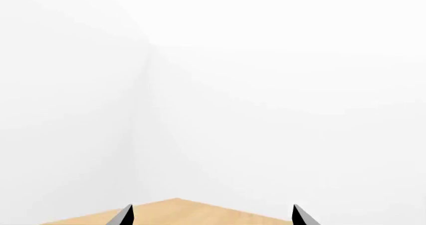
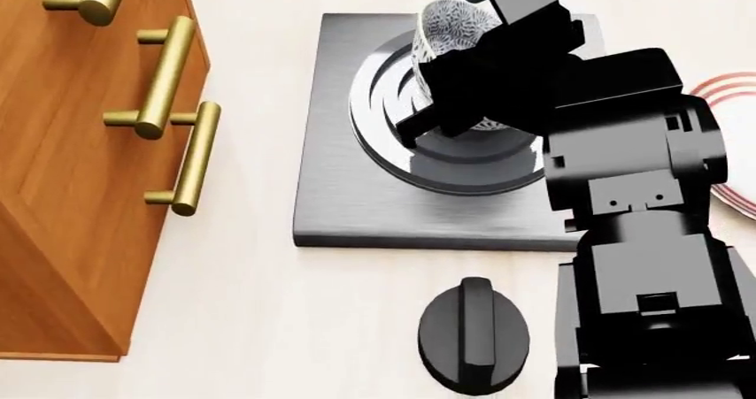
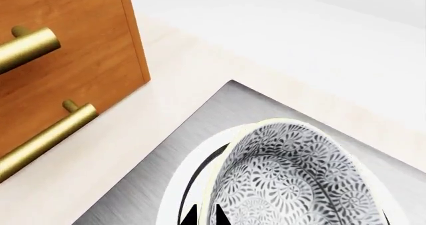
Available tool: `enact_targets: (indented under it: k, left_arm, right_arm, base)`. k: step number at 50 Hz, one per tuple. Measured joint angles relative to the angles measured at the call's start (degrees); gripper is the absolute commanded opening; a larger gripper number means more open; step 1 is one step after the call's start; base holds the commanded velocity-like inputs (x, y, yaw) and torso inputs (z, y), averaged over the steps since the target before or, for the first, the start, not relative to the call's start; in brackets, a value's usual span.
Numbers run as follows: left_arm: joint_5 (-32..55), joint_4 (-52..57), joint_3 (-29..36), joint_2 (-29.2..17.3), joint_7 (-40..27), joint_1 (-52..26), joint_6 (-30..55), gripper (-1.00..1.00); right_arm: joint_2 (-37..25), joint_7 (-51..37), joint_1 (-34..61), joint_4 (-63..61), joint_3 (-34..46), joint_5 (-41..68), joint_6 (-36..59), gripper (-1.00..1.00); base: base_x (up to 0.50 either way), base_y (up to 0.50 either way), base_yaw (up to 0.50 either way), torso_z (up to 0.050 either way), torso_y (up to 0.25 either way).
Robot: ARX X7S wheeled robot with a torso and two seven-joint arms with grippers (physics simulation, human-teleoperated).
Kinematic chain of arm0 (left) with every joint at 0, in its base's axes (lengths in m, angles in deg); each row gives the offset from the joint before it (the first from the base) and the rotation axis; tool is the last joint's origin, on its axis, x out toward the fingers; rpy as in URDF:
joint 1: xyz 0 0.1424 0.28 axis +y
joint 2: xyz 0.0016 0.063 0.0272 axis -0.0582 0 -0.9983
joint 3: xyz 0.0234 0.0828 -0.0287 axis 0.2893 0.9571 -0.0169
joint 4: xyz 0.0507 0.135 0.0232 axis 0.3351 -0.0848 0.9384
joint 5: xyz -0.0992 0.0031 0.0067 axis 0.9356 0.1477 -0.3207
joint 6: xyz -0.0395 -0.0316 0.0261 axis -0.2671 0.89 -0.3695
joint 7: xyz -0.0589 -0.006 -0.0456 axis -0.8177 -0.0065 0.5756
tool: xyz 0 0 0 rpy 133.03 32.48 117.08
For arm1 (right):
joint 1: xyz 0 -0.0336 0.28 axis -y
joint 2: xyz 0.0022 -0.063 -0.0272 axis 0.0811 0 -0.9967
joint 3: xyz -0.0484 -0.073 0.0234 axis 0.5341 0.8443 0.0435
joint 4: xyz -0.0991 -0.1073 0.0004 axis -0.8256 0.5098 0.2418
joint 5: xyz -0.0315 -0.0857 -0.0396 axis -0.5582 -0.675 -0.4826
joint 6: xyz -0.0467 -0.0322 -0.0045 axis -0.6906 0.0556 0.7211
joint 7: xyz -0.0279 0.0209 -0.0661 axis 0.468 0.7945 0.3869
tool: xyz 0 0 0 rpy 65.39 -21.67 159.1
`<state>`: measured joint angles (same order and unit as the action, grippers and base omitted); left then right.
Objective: Put the bowl on the stove.
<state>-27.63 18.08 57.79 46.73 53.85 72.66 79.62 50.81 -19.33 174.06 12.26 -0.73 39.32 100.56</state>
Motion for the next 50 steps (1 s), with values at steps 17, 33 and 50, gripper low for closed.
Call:
enact_targets:
  k: [17, 33, 50]
  left_arm:
    - [0.2, -0.2, -0.1, -0.1, -0.3, 0.0, -0.3, 1.00]
    - [0.3, -0.3, -0.3, -0.2, -0.4, 0.0, -0.6, 1.00]
    - [0.3, -0.5, -0.2, -0.3, -0.5, 0.1, -0.9, 1.00]
  right_arm:
    - [0.0, 0.0, 0.0, 0.0, 0.0, 0.0, 0.0, -1.00]
    - [0.0, 0.1, 0.3, 0.0, -0.5, 0.3, -0.2, 1.00]
    - [0.0, 0.1, 0.4, 0.0, -0.6, 0.4, -0.2, 1.00]
  base:
    - [0.00, 0.00, 0.00, 0.000, 0.000]
    - [0.00, 0.00, 0.00, 0.000, 0.000]
    - [0.00, 0.00, 0.00, 0.000, 0.000]
